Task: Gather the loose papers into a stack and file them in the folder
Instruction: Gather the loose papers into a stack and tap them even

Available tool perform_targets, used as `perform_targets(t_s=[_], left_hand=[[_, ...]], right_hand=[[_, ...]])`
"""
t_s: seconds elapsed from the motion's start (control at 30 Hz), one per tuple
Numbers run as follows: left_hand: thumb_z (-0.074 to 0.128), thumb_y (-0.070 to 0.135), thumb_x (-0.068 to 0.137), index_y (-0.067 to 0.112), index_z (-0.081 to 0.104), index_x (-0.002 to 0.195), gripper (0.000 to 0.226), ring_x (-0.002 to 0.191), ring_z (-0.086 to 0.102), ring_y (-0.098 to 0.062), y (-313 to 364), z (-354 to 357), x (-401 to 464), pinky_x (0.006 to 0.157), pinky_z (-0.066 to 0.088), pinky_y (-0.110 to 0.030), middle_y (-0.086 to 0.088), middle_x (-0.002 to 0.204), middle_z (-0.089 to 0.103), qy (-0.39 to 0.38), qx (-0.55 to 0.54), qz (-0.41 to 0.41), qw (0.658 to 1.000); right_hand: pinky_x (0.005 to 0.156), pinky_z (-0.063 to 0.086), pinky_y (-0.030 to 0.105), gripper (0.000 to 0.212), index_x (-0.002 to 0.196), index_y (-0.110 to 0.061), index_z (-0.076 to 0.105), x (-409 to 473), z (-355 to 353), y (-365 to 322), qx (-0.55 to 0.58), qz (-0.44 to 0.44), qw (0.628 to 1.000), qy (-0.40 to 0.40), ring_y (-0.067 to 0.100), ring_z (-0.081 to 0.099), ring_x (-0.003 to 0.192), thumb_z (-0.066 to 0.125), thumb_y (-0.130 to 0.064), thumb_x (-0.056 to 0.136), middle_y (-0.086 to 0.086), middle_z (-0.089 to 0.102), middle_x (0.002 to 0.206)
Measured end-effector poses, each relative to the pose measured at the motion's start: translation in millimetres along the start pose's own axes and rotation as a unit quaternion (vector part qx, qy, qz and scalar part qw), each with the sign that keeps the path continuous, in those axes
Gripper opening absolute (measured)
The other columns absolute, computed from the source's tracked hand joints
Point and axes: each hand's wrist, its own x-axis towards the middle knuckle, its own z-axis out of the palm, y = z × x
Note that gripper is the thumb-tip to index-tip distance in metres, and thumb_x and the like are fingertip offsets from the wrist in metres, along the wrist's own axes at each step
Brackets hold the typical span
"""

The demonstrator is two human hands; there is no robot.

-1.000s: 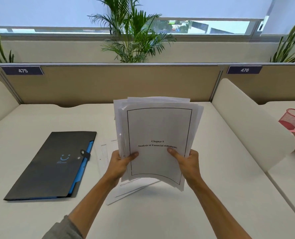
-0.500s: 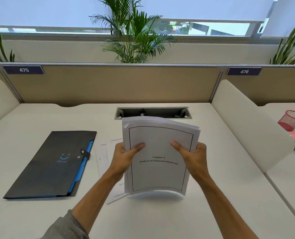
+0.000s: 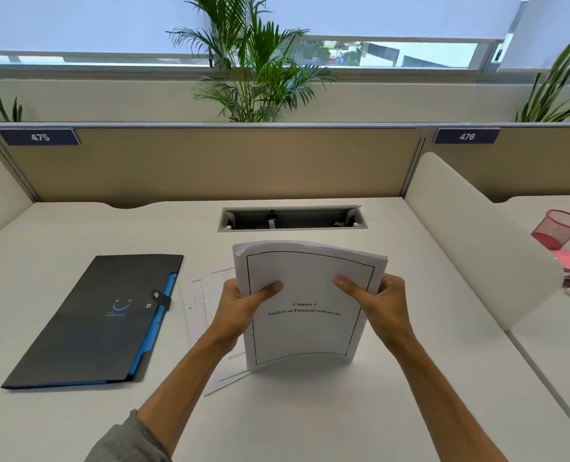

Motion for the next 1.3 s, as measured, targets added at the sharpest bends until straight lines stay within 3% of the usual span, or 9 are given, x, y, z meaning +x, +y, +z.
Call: perform_targets(t_s=[0.17,0.3,0.5,0.67,0.8,0.9,1.0,1.13,1.3], left_hand=[[0.076,0.029,0.074,0.031,0.075,0.093,0.019,0.094,0.071,-0.017,-37,-3,-11,0.085,0.057,-0.036,0.001,0.099,0.077,-0.027,0.027,-0.059,0.998],[0.071,0.026,0.084,0.031,0.068,0.103,0.02,0.1,0.067,-0.008,-60,-3,-11,0.092,0.051,-0.029,0.009,0.102,0.075,-0.012,0.037,-0.116,0.992],[0.072,0.026,0.084,0.023,0.071,0.098,0.014,0.085,0.073,-0.01,-62,4,5,0.068,0.058,-0.024,0.006,0.093,0.077,0.043,0.019,-0.146,0.988],[0.07,0.023,0.086,0.015,0.07,0.1,0.016,0.083,0.072,-0.02,-62,3,15,0.063,0.059,-0.028,0.0,0.092,0.075,0.065,0.015,-0.171,0.983],[0.058,0.035,0.093,0.013,0.071,0.084,0.027,0.08,0.069,-0.022,-74,-15,14,0.077,0.054,-0.033,-0.005,0.085,0.074,0.141,0.068,-0.179,0.971],[0.056,0.035,0.095,0.005,0.068,0.088,0.033,0.083,0.067,-0.028,-92,-40,8,0.084,0.051,-0.039,-0.011,0.084,0.071,0.237,0.141,-0.175,0.945],[0.059,0.035,0.092,0.008,0.063,0.112,0.035,0.106,0.06,-0.034,-113,-63,2,0.092,0.046,-0.045,-0.014,0.108,0.067,0.292,0.293,-0.189,0.891],[0.063,0.06,0.078,0.007,0.045,0.133,0.079,0.125,0.041,-0.036,-127,-76,-2,0.101,0.033,-0.052,-0.018,0.134,0.048,0.28,0.479,-0.227,0.8],[0.067,0.077,0.059,0.001,0.042,0.125,0.104,0.122,0.04,-0.036,-128,-78,0,0.098,0.037,-0.049,-0.02,0.132,0.043,0.275,0.52,-0.273,0.761]], right_hand=[[0.073,0.06,0.038,0.01,0.082,-0.012,0.078,-13,-4,48,-0.029,0.088,0.996,-0.004,0.027,0.074,0.08,0.082,-0.017,0.073,0.009,0.078,0.085],[0.074,0.057,0.041,0.034,0.085,-0.001,0.075,-23,-3,87,-0.048,0.141,0.989,-0.013,0.035,0.071,0.08,0.082,-0.032,0.073,0.022,0.074,0.086],[0.063,0.056,0.024,0.018,0.092,-0.005,0.076,-17,7,93,-0.026,0.152,0.988,0.018,0.015,0.074,0.076,0.073,-0.021,0.085,0.0,0.078,0.08],[0.074,0.061,0.04,0.011,0.087,-0.012,0.077,-6,5,96,-0.044,0.161,0.986,0.019,0.024,0.075,0.081,0.072,-0.022,0.086,0.004,0.078,0.085],[0.072,0.06,0.034,0.008,0.088,-0.015,0.076,-3,-2,97,-0.039,0.181,0.982,0.026,0.02,0.075,0.081,0.072,-0.022,0.085,0.001,0.078,0.086],[0.074,0.06,0.036,0.007,0.087,-0.016,0.076,-1,-11,100,-0.043,0.195,0.979,0.042,0.02,0.075,0.081,0.073,-0.023,0.084,0.002,0.078,0.087],[0.075,0.06,0.038,0.005,0.084,-0.017,0.075,1,-21,103,-0.05,0.206,0.976,0.055,0.02,0.075,0.08,0.074,-0.023,0.084,0.002,0.078,0.086],[0.076,0.06,0.04,0.009,0.088,-0.016,0.076,2,-34,105,-0.05,0.216,0.973,0.065,0.02,0.075,0.08,0.074,-0.024,0.083,0.002,0.078,0.087],[0.076,0.059,0.038,0.002,0.083,-0.019,0.073,3,-41,104,-0.047,0.216,0.972,0.073,0.021,0.074,0.082,0.074,-0.021,0.083,0.001,0.077,0.087]])
